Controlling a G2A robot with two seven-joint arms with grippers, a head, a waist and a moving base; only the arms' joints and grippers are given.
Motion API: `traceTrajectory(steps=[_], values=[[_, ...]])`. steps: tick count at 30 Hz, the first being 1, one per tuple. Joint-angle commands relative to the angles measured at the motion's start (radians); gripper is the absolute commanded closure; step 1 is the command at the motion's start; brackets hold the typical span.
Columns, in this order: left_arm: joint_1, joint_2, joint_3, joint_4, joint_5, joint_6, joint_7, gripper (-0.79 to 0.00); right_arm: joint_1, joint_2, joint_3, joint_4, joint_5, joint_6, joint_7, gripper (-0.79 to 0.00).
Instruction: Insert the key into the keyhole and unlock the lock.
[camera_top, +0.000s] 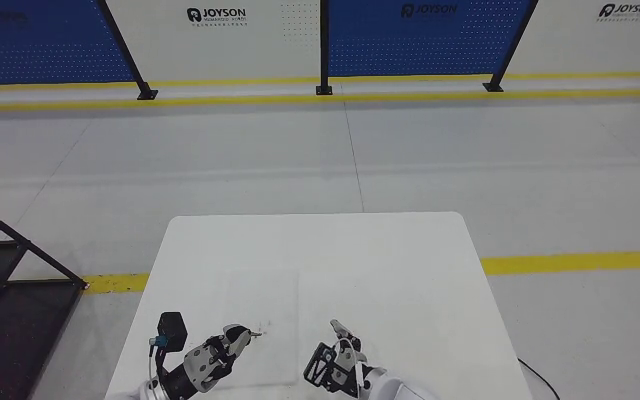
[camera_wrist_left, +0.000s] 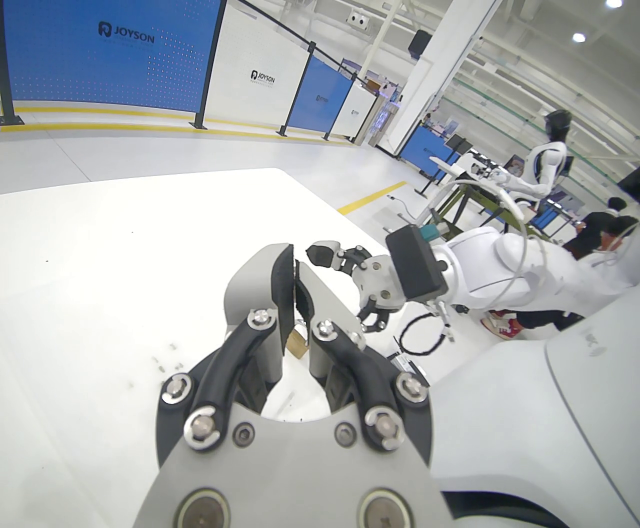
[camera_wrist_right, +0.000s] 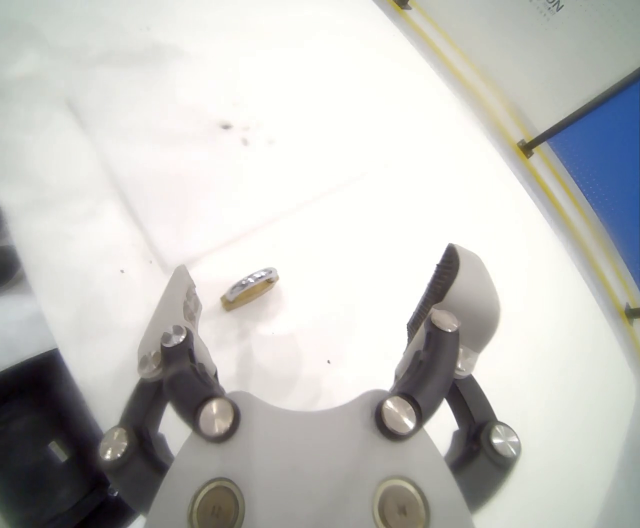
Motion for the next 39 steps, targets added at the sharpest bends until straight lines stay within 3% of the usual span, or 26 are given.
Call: traceTrajectory(steps=[1,7,9,11,12,13,17,19,30,33,34,39], values=[[0.0,0.0,0.0,0.0,0.0,0.0,0.0,0.0,-0.011,0.0,-0.016,0.009,-0.011,0.004,0.004,-0.785],[0.0,0.0,0.0,0.0,0.0,0.0,0.0,0.0,0.01,-0.013,-0.056,0.057,-0.003,0.081,0.028,-0.785],[0.0,0.0,0.0,0.0,0.0,0.0,0.0,0.0,0.022,-0.017,-0.063,0.069,0.006,0.088,0.051,-0.73],[0.0,0.0,0.0,0.0,0.0,0.0,0.0,0.0,0.034,-0.019,-0.07,0.078,0.001,0.096,0.064,-0.739],[0.0,0.0,0.0,0.0,0.0,0.0,0.0,0.0,0.041,-0.021,-0.075,0.086,0.001,0.102,0.069,-0.708],[0.0,0.0,0.0,0.0,0.0,0.0,0.0,0.0,0.045,-0.023,-0.078,0.089,0.003,0.105,0.072,-0.585],[0.0,0.0,0.0,0.0,0.0,0.0,0.0,0.0,0.062,-0.028,-0.089,0.113,0.016,0.112,0.081,-0.508],[0.0,0.0,0.0,0.0,0.0,0.0,0.0,0.0,0.069,-0.03,-0.093,0.124,0.023,0.113,0.083,-0.385],[0.0,0.0,0.0,0.0,0.0,0.0,0.0,0.0,0.094,-0.036,-0.11,0.16,0.052,0.1,0.109,-0.24],[0.0,0.0,0.0,0.0,0.0,0.0,0.0,0.0,0.098,-0.037,-0.113,0.169,0.064,0.103,0.103,-0.031],[0.0,0.0,0.0,0.0,0.0,0.0,0.0,0.0,0.099,-0.038,-0.113,0.173,0.072,0.103,0.102,-0.003],[0.0,0.0,0.0,0.0,0.0,0.0,0.0,0.0,0.095,-0.042,-0.106,0.162,0.143,0.127,0.063,0.0]])
